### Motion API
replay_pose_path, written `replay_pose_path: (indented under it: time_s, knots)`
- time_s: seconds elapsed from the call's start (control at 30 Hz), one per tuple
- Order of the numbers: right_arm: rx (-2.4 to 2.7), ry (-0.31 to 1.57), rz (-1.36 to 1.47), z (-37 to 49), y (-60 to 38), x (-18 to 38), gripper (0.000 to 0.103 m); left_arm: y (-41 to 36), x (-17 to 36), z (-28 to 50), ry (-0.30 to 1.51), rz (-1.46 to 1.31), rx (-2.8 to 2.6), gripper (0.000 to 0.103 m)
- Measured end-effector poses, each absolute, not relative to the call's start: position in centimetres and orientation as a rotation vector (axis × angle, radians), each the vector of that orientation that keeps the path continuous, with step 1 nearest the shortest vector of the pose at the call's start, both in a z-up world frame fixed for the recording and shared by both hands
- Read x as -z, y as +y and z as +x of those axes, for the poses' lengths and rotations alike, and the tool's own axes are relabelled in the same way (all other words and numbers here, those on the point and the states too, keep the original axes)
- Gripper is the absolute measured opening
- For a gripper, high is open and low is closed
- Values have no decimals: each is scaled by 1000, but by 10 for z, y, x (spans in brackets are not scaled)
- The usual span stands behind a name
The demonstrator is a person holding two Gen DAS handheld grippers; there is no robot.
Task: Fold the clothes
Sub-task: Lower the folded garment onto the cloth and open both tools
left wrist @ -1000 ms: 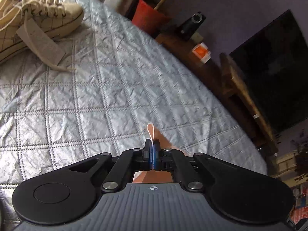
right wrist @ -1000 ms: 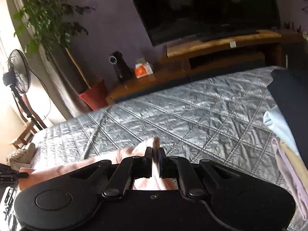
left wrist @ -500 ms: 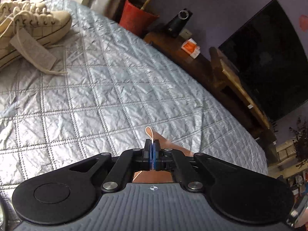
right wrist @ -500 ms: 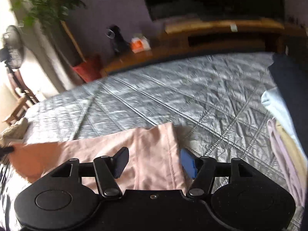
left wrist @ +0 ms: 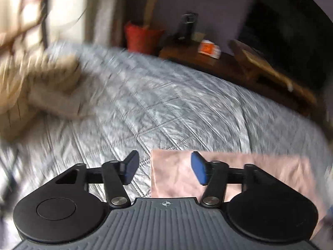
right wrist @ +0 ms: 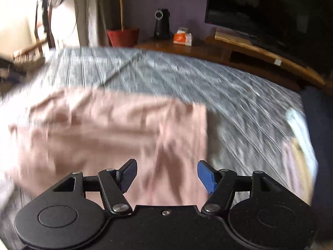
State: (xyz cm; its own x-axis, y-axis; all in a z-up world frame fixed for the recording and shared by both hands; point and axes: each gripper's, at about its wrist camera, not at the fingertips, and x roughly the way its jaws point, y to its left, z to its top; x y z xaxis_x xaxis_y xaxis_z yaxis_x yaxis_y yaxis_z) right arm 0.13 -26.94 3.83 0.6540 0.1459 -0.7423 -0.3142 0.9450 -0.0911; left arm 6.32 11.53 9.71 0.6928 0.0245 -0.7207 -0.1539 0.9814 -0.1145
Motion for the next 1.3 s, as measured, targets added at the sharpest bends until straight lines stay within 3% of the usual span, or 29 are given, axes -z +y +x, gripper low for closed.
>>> replay_pose_path:
  time_s: [0.07,0.23,0.4,0.47,0.7,0.97,1.03,1.17,1.3]
  knots:
    - [-275,810,-374,-24,-265,-35,62,92,-103,46,760,-5,-63,75]
    - [-353,830,-773,-62,-247,-14,62,35,-93,-15,646,413,100,79]
    - [-373,769,-921,-71,-238,2,65,11,-61,-46,727,533,211,79]
    - [-388,737,-959,-68,-237,4,70,4,-54,-56,726,585,238,79]
    - [-452,663,-1123,-58,-229,11,71,-22,-23,-100,683,840,346,80]
    - [-471,644,-1072,-58,-238,11,70,-20,-10,-102,685,937,353,85]
    - [-487,670,-1052,-55,-239,8,62,-20,-11,-106,678,968,369,86]
    - [-502,684,-1021,-57,-238,7,59,-16,-4,-117,645,1072,403,92]
    - [-465,707,-907,-55,-248,5,60,-13,-7,-111,673,1089,461,88]
